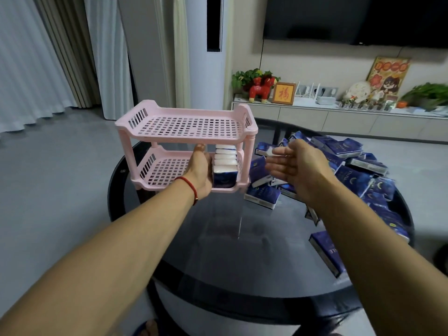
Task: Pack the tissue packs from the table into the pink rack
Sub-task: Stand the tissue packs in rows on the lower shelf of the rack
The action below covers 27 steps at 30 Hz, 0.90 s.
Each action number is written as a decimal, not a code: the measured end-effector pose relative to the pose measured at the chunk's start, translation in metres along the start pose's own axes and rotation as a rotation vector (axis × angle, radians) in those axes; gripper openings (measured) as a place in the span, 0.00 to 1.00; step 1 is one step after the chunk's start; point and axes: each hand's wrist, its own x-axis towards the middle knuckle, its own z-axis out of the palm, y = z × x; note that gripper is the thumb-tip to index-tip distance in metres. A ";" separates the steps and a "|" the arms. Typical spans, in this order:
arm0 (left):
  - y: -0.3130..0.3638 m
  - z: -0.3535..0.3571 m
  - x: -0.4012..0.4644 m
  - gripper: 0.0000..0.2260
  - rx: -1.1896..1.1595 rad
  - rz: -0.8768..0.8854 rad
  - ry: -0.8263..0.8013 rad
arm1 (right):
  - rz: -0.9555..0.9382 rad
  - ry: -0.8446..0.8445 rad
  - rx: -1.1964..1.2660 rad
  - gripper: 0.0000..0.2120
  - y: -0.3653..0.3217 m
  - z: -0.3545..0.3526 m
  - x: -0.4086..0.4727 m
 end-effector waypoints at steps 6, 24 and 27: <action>-0.002 -0.034 -0.034 0.12 0.729 0.294 0.277 | -0.423 -0.059 -1.212 0.10 0.047 -0.018 -0.022; -0.041 0.001 -0.117 0.24 0.623 0.198 -0.168 | 0.229 -0.388 -0.041 0.09 0.047 -0.040 -0.077; -0.040 0.005 -0.115 0.20 0.580 0.171 -0.171 | 0.222 -0.374 -0.155 0.08 0.042 -0.045 -0.084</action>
